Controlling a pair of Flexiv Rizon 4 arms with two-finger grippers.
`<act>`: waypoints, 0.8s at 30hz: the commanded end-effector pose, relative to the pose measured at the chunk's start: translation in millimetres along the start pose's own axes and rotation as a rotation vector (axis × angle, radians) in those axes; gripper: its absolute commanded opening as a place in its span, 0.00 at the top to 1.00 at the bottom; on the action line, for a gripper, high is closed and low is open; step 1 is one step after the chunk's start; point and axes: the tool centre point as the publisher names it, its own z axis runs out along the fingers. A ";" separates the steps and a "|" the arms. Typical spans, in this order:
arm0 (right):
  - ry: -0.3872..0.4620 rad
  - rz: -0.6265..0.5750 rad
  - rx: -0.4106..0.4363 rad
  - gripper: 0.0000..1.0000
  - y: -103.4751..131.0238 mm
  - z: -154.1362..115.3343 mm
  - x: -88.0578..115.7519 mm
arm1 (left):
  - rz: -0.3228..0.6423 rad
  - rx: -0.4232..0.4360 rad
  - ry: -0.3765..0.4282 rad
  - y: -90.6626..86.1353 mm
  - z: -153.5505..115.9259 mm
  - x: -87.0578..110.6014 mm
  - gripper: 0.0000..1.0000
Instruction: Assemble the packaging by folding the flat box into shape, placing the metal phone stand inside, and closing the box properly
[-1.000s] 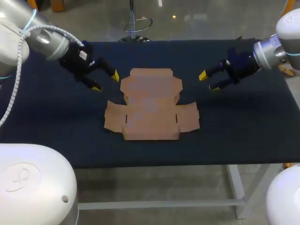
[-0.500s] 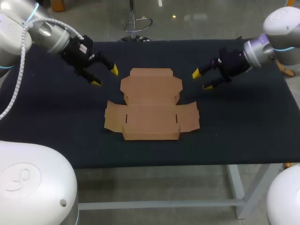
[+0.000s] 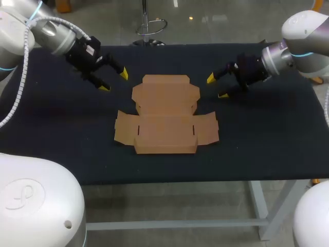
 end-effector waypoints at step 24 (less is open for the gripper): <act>-0.015 0.029 0.076 0.19 45.1 54.9 -6.7 | -0.039 0.004 0.000 -4.6 -4.4 -24.8 0.00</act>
